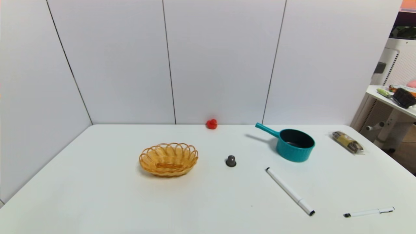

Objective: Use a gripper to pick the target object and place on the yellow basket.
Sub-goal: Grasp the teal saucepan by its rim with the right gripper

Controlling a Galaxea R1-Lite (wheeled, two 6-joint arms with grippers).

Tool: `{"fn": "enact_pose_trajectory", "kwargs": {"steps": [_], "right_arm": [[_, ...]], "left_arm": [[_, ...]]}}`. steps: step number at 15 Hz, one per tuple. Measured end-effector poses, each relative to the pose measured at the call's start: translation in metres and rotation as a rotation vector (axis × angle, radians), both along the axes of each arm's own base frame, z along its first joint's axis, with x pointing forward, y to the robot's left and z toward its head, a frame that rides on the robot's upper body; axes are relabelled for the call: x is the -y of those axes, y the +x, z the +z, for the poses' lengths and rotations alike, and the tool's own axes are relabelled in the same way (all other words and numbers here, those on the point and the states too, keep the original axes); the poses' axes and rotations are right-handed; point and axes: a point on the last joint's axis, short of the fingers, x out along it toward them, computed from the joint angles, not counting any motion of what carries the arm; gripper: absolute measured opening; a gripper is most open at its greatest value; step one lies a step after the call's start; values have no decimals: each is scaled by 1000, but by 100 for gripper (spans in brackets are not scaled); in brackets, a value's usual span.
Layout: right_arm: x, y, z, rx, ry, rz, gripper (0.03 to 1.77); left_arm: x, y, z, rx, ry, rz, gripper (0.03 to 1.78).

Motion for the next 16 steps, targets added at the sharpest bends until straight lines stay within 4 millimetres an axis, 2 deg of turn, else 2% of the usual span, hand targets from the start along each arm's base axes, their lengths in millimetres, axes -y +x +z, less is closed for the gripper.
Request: {"fn": "enact_pose_trajectory", "kwargs": {"steps": [2,4,5,6,9,11,13,16], "right_arm": [[0,1,6,-7,-11,2,170],[0,5,30,-28,-20,3,170],[0,12,51,-44,-26,6,170],[0,16,64,-54,-28,9,170],[0,47,126,-82,-31,16,170],[-1,81,164,-110,-27,18,170],[-1,117,194,-143,-25,14,170],[3,188,235,-204,-15,-19,170]], "left_arm": [[0,0,0,0,0,0,169],[0,0,0,0,0,0,169],[0,0,0,0,0,-1,169],[0,0,0,0,0,0,169],[0,0,0,0,0,0,169],[0,0,0,0,0,0,169],[0,0,0,0,0,0,169],[0,0,0,0,0,0,169]]}}
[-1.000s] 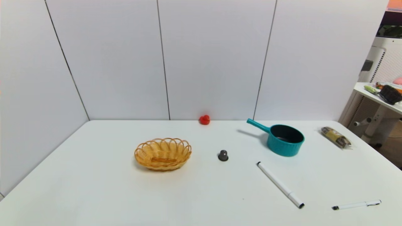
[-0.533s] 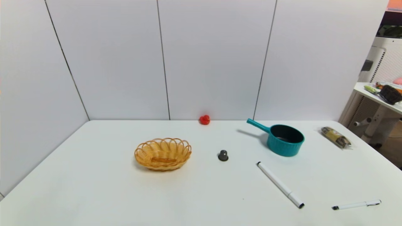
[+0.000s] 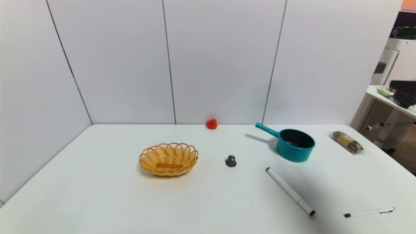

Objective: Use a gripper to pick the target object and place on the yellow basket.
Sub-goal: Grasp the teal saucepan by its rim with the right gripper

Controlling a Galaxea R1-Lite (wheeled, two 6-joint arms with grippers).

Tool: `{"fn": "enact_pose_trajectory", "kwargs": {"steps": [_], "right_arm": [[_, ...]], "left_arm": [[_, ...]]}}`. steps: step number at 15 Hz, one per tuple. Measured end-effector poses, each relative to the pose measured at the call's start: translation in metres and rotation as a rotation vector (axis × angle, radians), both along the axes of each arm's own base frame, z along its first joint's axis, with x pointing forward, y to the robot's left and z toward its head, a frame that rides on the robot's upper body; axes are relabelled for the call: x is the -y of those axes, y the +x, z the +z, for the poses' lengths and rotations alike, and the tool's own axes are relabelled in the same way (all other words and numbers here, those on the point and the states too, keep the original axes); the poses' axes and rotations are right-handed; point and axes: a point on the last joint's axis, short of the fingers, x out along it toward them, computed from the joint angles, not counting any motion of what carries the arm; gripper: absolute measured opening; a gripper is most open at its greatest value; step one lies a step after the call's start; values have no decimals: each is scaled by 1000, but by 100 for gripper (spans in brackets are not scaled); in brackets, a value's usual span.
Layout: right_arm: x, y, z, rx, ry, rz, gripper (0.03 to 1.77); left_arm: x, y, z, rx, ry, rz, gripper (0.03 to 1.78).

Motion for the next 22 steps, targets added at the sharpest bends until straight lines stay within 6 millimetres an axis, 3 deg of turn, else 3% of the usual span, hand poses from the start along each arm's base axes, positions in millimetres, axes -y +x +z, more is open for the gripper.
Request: {"fn": "enact_pose_trajectory", "kwargs": {"steps": [2,4,5,9,14,22], "right_arm": [[5,46,14,-88,9,-23,170],[11,90,12,-223,20,-36,170],[14,118,4,-325,25,-40,170],[9,175,-37,-570,33,-11,170],[-4,209,-89,-837,42,50,170],[1,241,-151,-995,48,25,170]], "left_arm": [[0,0,0,0,0,0,169],[0,0,0,0,0,0,169],[0,0,0,0,0,0,169],[0,0,0,0,0,0,169],[0,0,0,0,0,0,169],[0,0,0,0,0,0,169]]}}
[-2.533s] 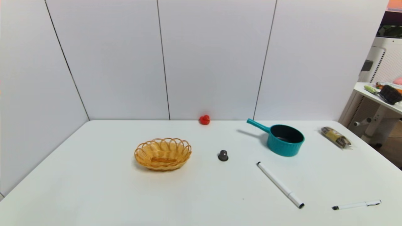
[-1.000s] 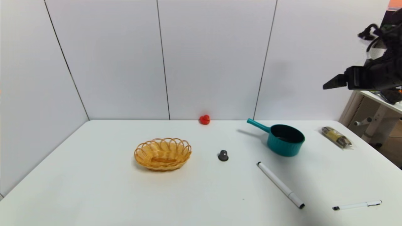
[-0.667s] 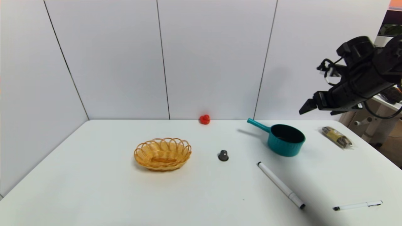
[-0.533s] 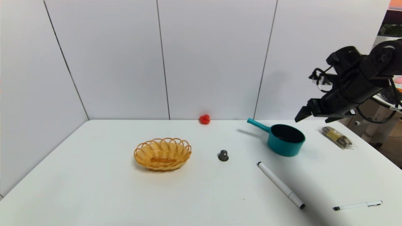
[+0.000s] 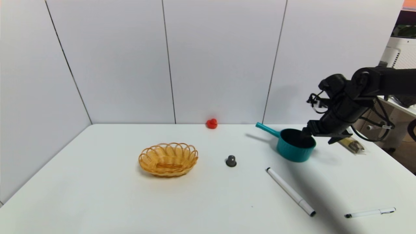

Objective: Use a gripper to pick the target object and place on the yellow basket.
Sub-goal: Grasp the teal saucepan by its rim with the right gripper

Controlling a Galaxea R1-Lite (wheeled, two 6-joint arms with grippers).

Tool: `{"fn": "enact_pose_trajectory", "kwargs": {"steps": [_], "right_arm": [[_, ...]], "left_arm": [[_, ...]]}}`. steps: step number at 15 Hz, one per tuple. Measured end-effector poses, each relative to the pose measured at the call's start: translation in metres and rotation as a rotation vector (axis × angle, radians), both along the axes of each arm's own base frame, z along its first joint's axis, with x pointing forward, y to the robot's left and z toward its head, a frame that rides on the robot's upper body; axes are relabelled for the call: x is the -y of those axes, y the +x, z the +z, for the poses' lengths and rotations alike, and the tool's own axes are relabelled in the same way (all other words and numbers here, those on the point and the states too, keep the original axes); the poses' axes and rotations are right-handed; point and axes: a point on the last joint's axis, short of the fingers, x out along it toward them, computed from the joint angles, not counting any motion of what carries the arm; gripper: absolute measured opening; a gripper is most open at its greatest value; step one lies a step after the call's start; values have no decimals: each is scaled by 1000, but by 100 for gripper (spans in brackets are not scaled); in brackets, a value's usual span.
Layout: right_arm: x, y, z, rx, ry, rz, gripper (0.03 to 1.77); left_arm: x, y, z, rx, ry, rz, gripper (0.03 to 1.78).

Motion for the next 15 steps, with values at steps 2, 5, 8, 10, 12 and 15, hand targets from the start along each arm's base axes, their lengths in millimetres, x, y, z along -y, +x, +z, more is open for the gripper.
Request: {"fn": "enact_pose_trajectory", "kwargs": {"steps": [2,5,8,10,12,15], "right_arm": [[2,5,-11,-25,0,-5,170],[3,9,-22,-48,-6,-12,170],[4,11,-27,-60,-5,-15,170],[5,12,-27,-59,-5,-15,170],[4,12,-27,-58,-1,-12,170],[3,11,-25,-52,2,-6,170]], "left_arm": [[0,0,0,0,0,0,169],[0,0,0,0,0,-1,169],[0,0,0,0,0,-1,169],[0,0,0,0,0,-1,169],[0,0,0,0,0,0,169],[0,0,0,0,0,0,169]]}}
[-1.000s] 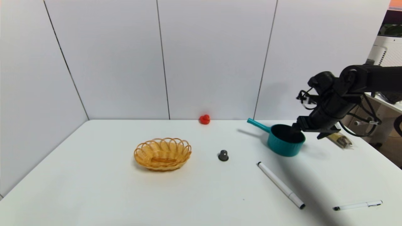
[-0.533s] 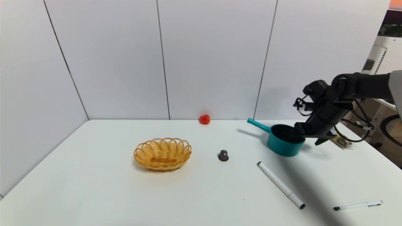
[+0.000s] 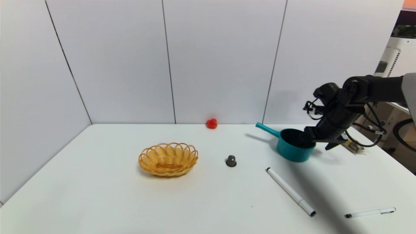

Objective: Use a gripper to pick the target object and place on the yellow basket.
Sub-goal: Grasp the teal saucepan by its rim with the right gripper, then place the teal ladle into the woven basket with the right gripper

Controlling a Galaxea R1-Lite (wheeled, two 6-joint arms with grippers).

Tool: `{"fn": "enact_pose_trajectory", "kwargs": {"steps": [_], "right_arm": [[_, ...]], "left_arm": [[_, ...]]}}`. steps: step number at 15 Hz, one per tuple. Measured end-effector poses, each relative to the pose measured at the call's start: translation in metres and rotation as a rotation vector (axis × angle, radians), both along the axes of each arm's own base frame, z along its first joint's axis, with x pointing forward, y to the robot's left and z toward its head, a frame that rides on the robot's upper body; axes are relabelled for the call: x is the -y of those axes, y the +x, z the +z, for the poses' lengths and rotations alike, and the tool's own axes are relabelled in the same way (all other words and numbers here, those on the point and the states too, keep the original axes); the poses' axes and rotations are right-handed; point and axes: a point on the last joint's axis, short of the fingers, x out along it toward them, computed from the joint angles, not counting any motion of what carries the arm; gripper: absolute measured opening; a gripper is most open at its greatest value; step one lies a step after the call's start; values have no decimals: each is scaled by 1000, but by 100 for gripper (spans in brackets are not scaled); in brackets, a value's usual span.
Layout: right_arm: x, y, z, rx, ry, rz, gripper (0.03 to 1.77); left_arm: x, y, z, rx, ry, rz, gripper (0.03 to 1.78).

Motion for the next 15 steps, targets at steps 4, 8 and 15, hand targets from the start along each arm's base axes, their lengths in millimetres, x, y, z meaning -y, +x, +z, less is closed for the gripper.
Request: {"fn": "enact_pose_trajectory", "kwargs": {"steps": [4,8,15], "right_arm": [[0,0,1,2,-5,0,111],[-1,-1,1,1,-3,2,47],[-2,-9,25,57,0,9,10]], "left_arm": [[0,0,0,0,0,-1,169],[0,0,0,0,0,-1,169],[0,0,0,0,0,0,169]]}}
